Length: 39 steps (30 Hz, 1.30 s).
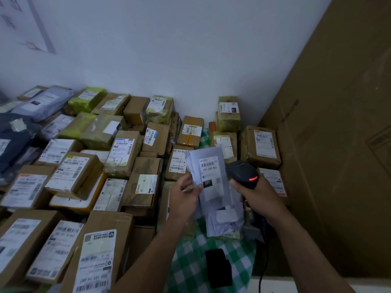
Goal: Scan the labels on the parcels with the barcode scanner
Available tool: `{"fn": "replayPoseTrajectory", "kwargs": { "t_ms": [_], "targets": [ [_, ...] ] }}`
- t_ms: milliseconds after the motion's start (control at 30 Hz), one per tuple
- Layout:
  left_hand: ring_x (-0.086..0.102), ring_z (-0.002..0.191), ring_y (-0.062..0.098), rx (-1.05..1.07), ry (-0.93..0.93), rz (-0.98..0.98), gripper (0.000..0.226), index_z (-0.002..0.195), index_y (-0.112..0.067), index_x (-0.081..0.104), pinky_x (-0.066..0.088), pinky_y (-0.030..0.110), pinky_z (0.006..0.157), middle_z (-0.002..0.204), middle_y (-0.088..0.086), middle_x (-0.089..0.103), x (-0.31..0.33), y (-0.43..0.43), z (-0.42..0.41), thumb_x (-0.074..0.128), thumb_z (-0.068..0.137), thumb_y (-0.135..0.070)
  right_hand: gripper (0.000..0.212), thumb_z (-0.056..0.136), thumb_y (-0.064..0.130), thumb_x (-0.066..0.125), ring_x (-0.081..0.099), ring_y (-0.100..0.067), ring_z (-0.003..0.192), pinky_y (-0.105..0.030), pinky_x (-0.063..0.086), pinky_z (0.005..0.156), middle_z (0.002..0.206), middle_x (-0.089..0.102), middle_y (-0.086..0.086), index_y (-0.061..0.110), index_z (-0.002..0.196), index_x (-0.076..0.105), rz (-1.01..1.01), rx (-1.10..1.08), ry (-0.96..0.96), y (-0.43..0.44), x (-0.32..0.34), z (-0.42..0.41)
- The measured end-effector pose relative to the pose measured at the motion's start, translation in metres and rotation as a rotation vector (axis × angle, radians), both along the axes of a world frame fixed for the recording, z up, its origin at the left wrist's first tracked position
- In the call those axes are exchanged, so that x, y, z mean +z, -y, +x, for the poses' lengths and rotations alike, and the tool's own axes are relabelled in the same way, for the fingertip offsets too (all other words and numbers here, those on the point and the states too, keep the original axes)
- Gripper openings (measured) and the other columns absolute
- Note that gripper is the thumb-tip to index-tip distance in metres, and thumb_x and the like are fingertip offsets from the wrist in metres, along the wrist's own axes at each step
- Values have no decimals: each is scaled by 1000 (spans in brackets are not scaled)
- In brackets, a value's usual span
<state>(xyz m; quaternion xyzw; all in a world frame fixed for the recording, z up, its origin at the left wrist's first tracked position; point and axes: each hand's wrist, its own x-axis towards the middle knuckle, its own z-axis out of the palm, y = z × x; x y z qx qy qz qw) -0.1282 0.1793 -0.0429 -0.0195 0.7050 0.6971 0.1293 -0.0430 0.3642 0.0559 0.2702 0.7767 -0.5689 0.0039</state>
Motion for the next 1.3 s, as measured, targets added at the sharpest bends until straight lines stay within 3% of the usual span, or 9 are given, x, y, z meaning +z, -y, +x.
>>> {"fn": "replayPoseTrajectory", "kwargs": {
  "t_ms": [67, 200, 367, 500, 667, 933, 1067, 1200, 1300],
  "targets": [
    [75, 94, 8, 20, -16, -17, 41, 127, -20, 68, 64, 38, 82, 107, -8, 76, 1, -3, -10, 80, 88, -10, 40, 92, 38, 77, 67, -6, 63, -25, 51, 59, 84, 72, 5, 32, 128, 61, -6, 56, -5, 1, 13, -4],
    [70, 88, -4, 54, -21, -6, 36, 123, -22, 65, 59, 17, 68, 100, -16, 71, 4, -5, -27, 74, 93, -5, 25, 95, 35, 74, 63, -7, 62, -28, 53, 61, 88, 78, 3, 34, 118, 65, -18, 146, -2, 10, 30, -8],
    [72, 100, 13, 88, -5, -73, 42, 133, -20, 62, 63, 38, 81, 112, -6, 72, 1, -4, -36, 75, 93, -15, 20, 96, 34, 73, 60, -8, 61, -27, 52, 60, 89, 79, -2, 36, 113, 65, -58, 177, 29, 18, 38, -12],
    [72, 100, 15, 90, -11, -99, 44, 135, -21, 60, 63, 46, 85, 115, -5, 71, -1, -2, -38, 75, 94, -16, 21, 96, 33, 74, 58, -10, 61, -28, 51, 60, 85, 77, -6, 33, 115, 67, -90, 194, 46, 24, 40, -15],
    [69, 100, 14, 90, -14, -89, 43, 135, -19, 57, 61, 35, 80, 110, -9, 66, -1, 0, -39, 72, 95, -12, 24, 95, 34, 74, 59, -10, 63, -26, 52, 61, 80, 75, -3, 36, 117, 65, -95, 209, 73, 26, 42, -16],
    [70, 104, 18, 103, -13, -98, 39, 129, -26, 57, 62, 42, 84, 119, 1, 69, -9, 3, -40, 71, 95, -10, 21, 96, 35, 73, 59, -10, 63, -27, 52, 62, 80, 75, -3, 37, 116, 66, -102, 220, 77, 24, 42, -18],
    [68, 102, 16, 104, -39, -116, 41, 134, -18, 58, 57, 24, 72, 114, -2, 67, -10, 4, -40, 69, 96, -8, 17, 97, 34, 72, 58, -12, 63, -29, 51, 62, 83, 76, -5, 34, 113, 68, -114, 223, 66, 25, 41, -19],
    [64, 95, 3, 111, -61, -166, 35, 128, -23, 59, 53, 12, 65, 109, -11, 66, -9, 13, -39, 68, 97, -9, 22, 97, 37, 72, 61, -12, 68, -28, 54, 64, 91, 79, -2, 39, 117, 66, -104, 222, 76, 22, 37, -20],
    [64, 105, 12, 145, -59, -257, 37, 135, -22, 60, 54, 27, 81, 119, -6, 68, -12, 23, -48, 64, 99, -13, 22, 96, 35, 72, 60, -12, 66, -28, 53, 63, 93, 79, -2, 35, 118, 67, -100, 200, 77, 18, 33, -23]
  ]
}}
